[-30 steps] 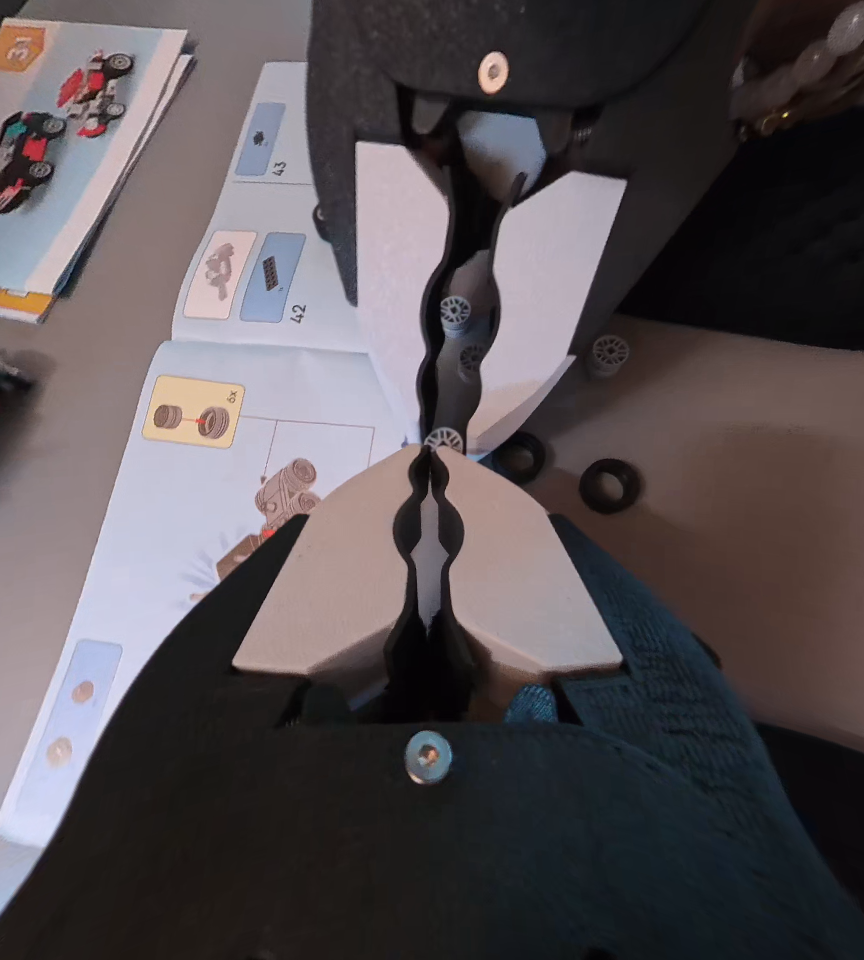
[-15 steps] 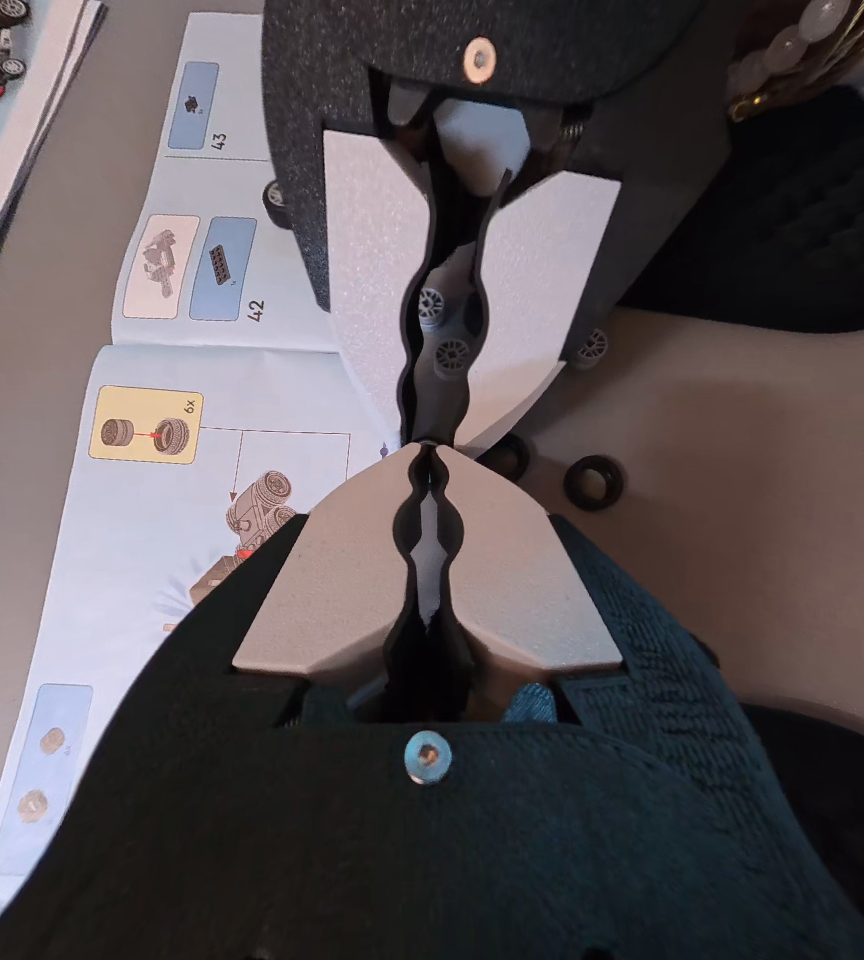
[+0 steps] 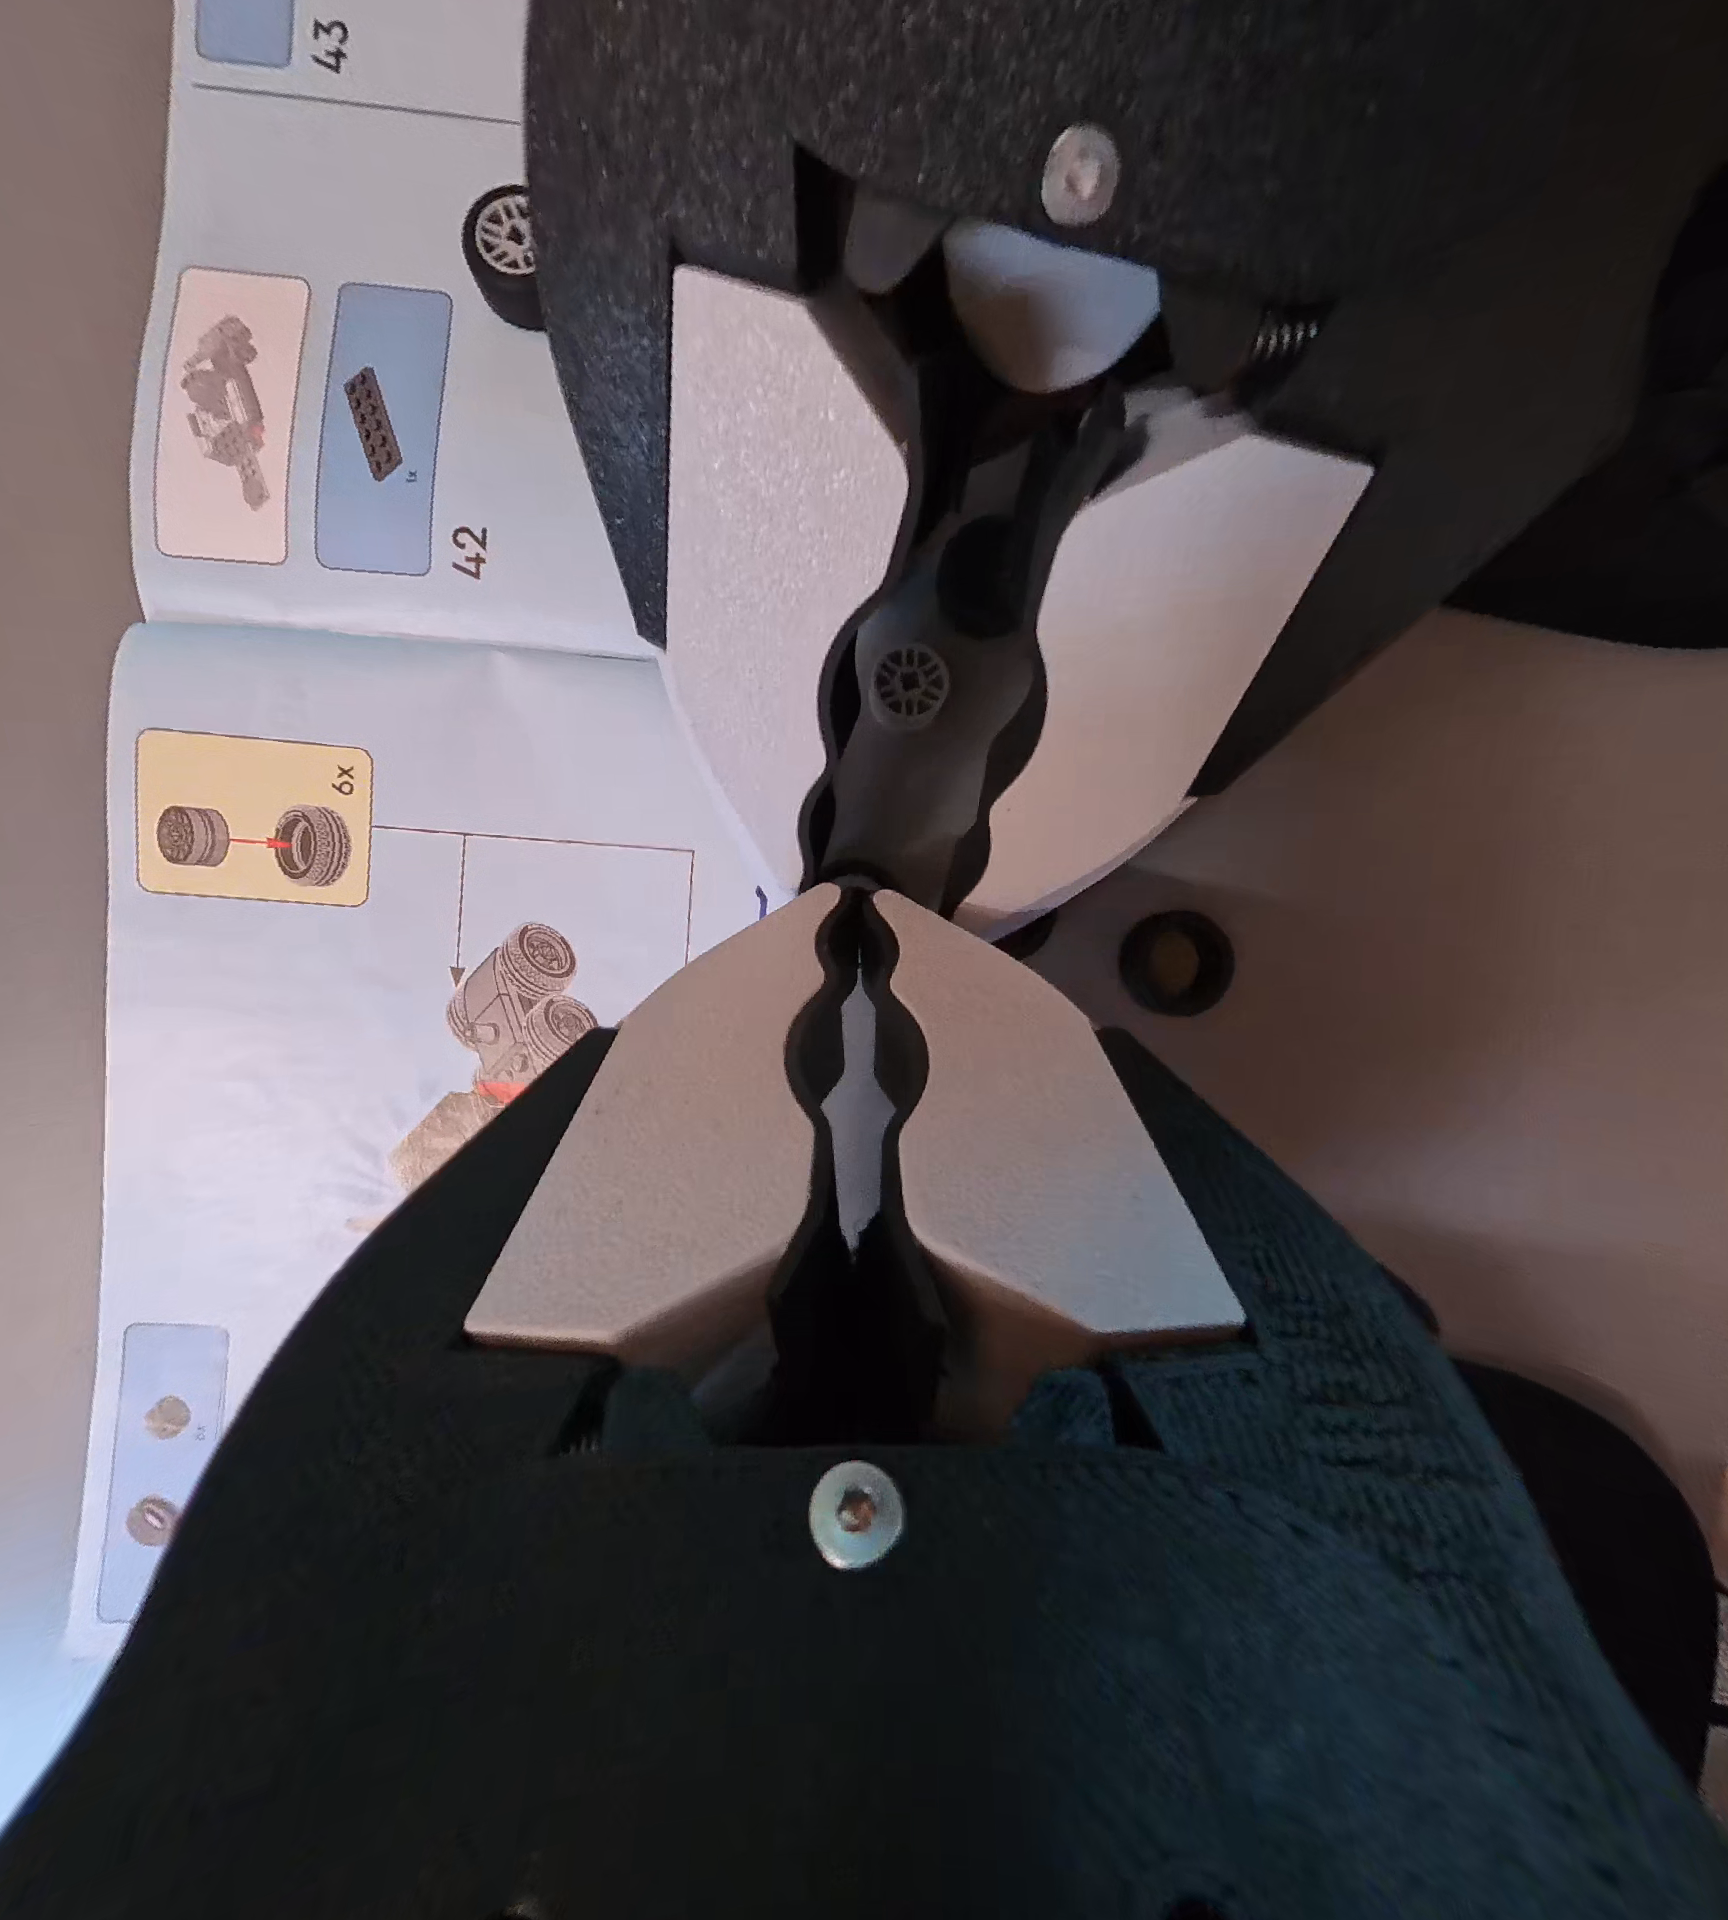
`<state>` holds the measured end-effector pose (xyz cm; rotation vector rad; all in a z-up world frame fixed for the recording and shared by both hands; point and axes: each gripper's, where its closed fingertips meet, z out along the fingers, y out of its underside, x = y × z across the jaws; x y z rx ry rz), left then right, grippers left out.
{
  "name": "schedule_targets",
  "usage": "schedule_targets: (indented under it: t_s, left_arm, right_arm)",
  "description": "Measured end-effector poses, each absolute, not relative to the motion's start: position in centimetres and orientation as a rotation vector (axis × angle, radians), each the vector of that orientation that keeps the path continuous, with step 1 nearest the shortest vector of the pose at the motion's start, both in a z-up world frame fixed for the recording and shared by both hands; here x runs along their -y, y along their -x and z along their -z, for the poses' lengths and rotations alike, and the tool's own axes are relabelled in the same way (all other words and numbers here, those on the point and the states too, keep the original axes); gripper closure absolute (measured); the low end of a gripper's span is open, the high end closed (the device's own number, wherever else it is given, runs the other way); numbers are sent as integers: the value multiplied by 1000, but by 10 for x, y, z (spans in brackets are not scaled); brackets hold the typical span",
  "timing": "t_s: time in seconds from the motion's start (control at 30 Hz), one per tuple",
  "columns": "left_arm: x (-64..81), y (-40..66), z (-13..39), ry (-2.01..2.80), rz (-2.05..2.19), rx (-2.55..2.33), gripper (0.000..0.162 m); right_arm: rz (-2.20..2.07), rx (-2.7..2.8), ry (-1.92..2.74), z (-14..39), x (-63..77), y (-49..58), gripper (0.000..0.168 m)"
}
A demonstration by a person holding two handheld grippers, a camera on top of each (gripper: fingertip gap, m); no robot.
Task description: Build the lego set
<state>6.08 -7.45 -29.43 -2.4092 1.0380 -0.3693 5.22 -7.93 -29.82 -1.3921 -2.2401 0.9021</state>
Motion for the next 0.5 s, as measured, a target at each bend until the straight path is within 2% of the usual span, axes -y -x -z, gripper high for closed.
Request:
schedule_targets:
  t_s: [0.3,0.5]
  left_arm:
    - [74,-61,294,2385,351,-1024,161]
    - [76,-60,276,2322,558,-892,144]
  right_arm:
    - [-954,2189,1429,297,74,-57,144]
    - [-972,2161,1451,297,74,-58,144]
